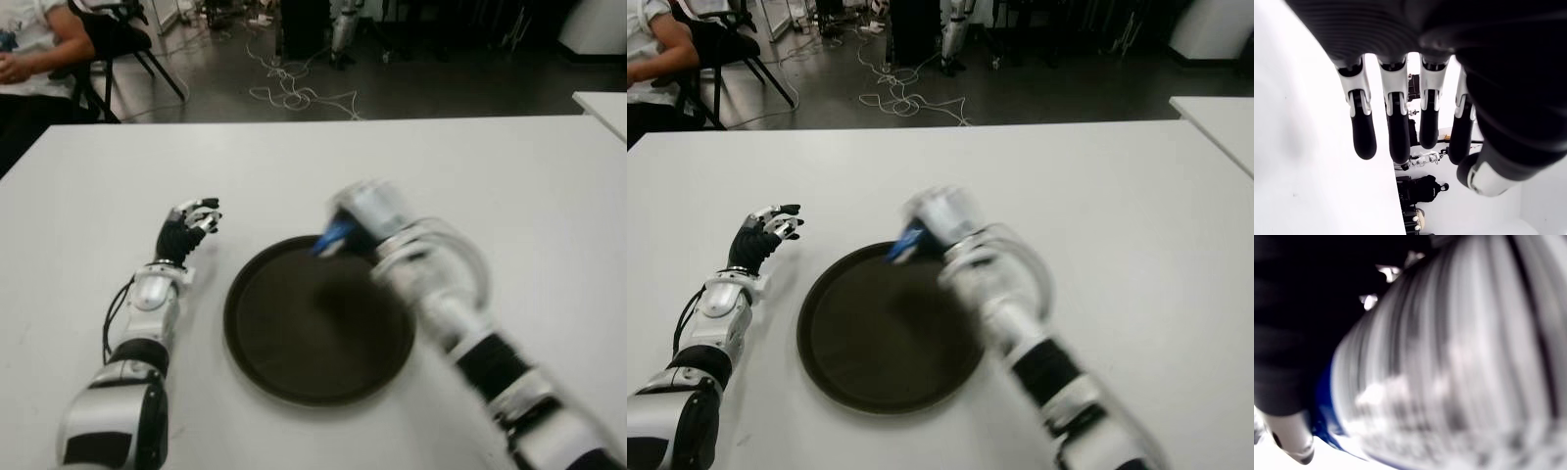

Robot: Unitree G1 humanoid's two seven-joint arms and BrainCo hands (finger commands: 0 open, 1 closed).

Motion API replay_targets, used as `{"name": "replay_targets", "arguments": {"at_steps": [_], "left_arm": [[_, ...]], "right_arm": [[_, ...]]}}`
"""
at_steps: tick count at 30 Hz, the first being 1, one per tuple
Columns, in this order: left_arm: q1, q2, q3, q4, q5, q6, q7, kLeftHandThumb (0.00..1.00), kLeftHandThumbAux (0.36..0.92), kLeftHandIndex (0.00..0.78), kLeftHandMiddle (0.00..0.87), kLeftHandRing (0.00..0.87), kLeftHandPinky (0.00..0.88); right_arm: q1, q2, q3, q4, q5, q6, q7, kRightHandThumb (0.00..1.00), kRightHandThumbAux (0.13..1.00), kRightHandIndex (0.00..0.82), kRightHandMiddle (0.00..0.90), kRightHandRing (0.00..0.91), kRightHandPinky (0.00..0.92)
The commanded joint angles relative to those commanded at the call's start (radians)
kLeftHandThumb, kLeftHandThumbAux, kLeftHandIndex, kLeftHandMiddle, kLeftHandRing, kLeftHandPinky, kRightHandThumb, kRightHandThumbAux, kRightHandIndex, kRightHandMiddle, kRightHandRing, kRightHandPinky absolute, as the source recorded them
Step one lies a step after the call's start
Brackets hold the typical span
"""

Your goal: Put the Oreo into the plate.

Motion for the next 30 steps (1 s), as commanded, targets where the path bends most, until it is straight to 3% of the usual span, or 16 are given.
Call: {"name": "replay_targets", "arguments": {"at_steps": [5, 9, 15, 19, 23, 28, 30], "left_arm": [[-0.001, 0.002, -0.007, 0.001, 0.012, 0.001, 0.015, 0.716, 0.708, 0.404, 0.25, 0.296, 0.363], [-0.004, 0.004, -0.013, 0.004, 0.02, 0.006, 0.027, 0.716, 0.708, 0.404, 0.254, 0.297, 0.357], [-0.006, 0.005, -0.016, 0.005, 0.02, 0.009, 0.03, 0.715, 0.709, 0.403, 0.262, 0.299, 0.356], [-0.006, 0.004, -0.017, 0.004, 0.019, 0.008, 0.031, 0.716, 0.708, 0.404, 0.268, 0.303, 0.355], [-0.003, 0.003, -0.017, 0.003, 0.018, 0.004, 0.033, 0.719, 0.708, 0.404, 0.277, 0.308, 0.353], [-0.001, 0.001, -0.016, 0.001, 0.015, -0.005, 0.029, 0.72, 0.708, 0.404, 0.276, 0.309, 0.356], [0.0, 0.0, -0.015, 0.0, 0.012, -0.007, 0.027, 0.719, 0.708, 0.404, 0.274, 0.307, 0.355]], "right_arm": [[0.001, -0.025, 0.013, 0.003, 0.018, -0.083, 0.021, 0.157, 0.881, 0.677, 0.797, 0.8, 0.786], [-0.024, -0.047, 0.02, 0.019, 0.03, -0.15, 0.065, 0.182, 0.873, 0.642, 0.778, 0.793, 0.784], [-0.031, -0.075, 0.012, -0.005, 0.031, -0.185, 0.111, 0.178, 0.875, 0.579, 0.741, 0.765, 0.765], [-0.015, -0.098, -0.005, -0.055, 0.041, -0.192, 0.147, 0.135, 0.885, 0.525, 0.681, 0.705, 0.697], [-0.001, -0.103, -0.01, -0.064, 0.037, -0.214, 0.13, 0.124, 0.889, 0.505, 0.655, 0.675, 0.668], [0.007, -0.105, -0.016, -0.038, 0.039, -0.265, 0.074, 0.204, 0.875, 0.5, 0.645, 0.657, 0.647], [0.015, -0.107, -0.022, -0.041, 0.042, -0.275, 0.064, 0.197, 0.879, 0.487, 0.616, 0.62, 0.589]]}}
